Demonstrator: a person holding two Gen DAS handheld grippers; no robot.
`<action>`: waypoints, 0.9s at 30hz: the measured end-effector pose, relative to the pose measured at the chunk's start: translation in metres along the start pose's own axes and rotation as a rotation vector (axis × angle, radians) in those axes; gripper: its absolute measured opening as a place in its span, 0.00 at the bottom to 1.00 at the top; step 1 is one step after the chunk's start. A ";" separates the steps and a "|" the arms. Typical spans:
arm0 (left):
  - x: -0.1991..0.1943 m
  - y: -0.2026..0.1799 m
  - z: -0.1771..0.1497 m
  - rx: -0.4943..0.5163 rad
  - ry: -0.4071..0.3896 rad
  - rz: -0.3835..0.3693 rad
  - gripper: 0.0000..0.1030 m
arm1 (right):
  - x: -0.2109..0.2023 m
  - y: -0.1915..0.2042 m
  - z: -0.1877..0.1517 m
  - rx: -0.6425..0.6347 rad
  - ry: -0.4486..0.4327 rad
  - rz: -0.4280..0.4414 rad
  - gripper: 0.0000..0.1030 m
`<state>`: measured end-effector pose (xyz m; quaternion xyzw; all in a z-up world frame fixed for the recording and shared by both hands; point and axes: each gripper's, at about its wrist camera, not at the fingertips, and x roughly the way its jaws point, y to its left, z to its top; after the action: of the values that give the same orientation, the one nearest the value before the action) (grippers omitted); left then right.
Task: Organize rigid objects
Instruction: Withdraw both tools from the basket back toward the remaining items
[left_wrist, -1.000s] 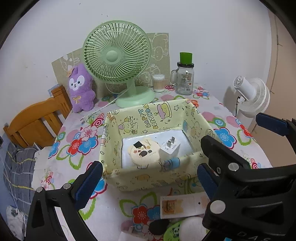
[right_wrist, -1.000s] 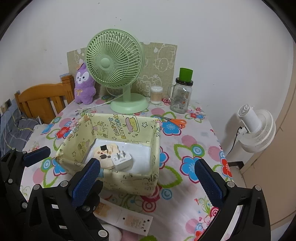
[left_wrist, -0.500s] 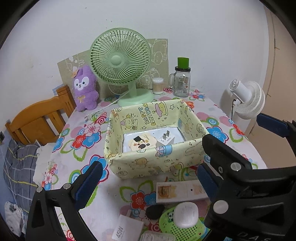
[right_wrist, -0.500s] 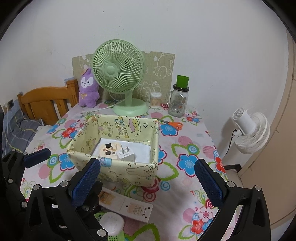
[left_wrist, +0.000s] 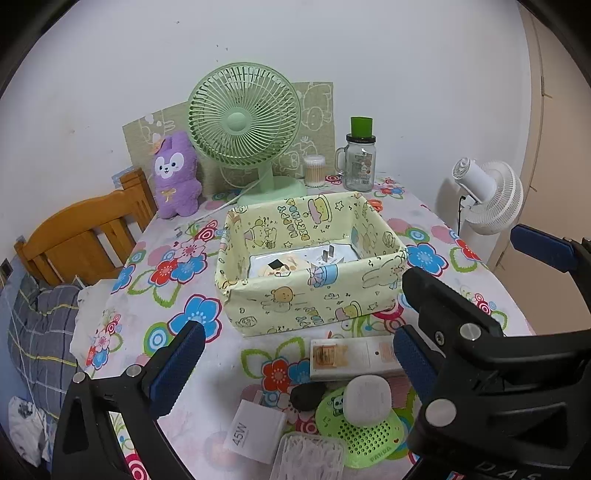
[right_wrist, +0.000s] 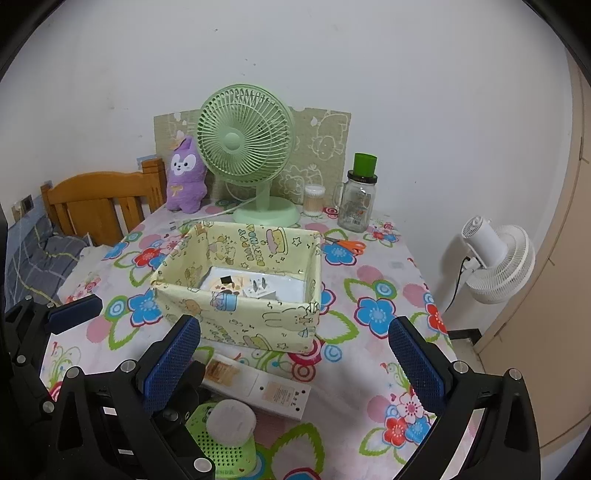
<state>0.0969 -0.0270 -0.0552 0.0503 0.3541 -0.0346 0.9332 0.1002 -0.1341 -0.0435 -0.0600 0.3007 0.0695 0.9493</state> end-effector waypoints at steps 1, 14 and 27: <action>-0.001 0.000 -0.002 -0.001 -0.001 0.000 1.00 | -0.001 0.000 -0.001 0.002 0.002 0.005 1.00; -0.009 0.003 -0.027 -0.017 0.001 -0.010 1.00 | -0.012 0.009 -0.024 0.003 -0.006 0.016 1.00; -0.001 0.007 -0.050 -0.020 0.026 -0.025 1.00 | -0.004 0.017 -0.048 0.009 0.024 0.011 1.00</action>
<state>0.0638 -0.0144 -0.0916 0.0369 0.3673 -0.0418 0.9284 0.0668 -0.1250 -0.0813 -0.0551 0.3129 0.0728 0.9454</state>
